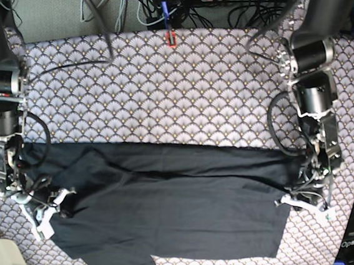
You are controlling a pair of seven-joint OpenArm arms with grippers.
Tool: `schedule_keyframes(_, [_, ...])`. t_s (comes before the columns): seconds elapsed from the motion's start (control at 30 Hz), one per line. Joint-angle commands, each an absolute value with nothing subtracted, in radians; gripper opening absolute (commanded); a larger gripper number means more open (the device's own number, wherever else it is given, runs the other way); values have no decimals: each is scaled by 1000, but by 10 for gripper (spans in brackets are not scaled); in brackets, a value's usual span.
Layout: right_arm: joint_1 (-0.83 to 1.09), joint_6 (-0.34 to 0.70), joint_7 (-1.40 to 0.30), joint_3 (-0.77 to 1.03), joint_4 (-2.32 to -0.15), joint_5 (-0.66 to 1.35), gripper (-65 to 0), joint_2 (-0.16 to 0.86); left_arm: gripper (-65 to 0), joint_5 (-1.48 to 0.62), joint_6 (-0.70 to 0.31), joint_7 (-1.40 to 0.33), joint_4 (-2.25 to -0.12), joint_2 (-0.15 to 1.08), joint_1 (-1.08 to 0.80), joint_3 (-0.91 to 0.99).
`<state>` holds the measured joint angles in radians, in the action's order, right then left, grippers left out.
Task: Fold the T-shirt properly
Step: 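Lift the shoulders and pull both grippers toward the hem, then lower the held shoulder edge onto the shirt's middle and release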
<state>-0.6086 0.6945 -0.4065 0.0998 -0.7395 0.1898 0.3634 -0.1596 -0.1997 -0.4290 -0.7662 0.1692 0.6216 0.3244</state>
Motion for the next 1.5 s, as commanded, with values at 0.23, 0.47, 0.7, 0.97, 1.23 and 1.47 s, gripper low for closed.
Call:
schedule_keyframes(0.23, [-634,698,-387,102,-756,205,-437,381,-384,-162,-203,-404,-799,189,627,325])
schedule_keyframes(0.47, [-616,698,-387,105,-756,211,-394,424,-329,-163,-211,-409,-891,191,555,325])
schedule_keyframes(0.7, [-524,698,-387,105,-762,206,-425,498,-328,-171,-213,-455,-1082,182,386,328])
schedule_keyframes(0.97, [-420,698,-387,107,-763,213,-419,544,-326,-173,-213,-510,-1262,185,219,332])
schedule_keyframes(1.23, [-320,698,-386,232,-826,208,-292,555,-326,-173,-213,-512,-1287,188,191,332])
schedule_keyframes(1.47, [-202,698,-380,255,-989,211,-212,547,-326,-173,-213,-510,-1277,188,196,332])
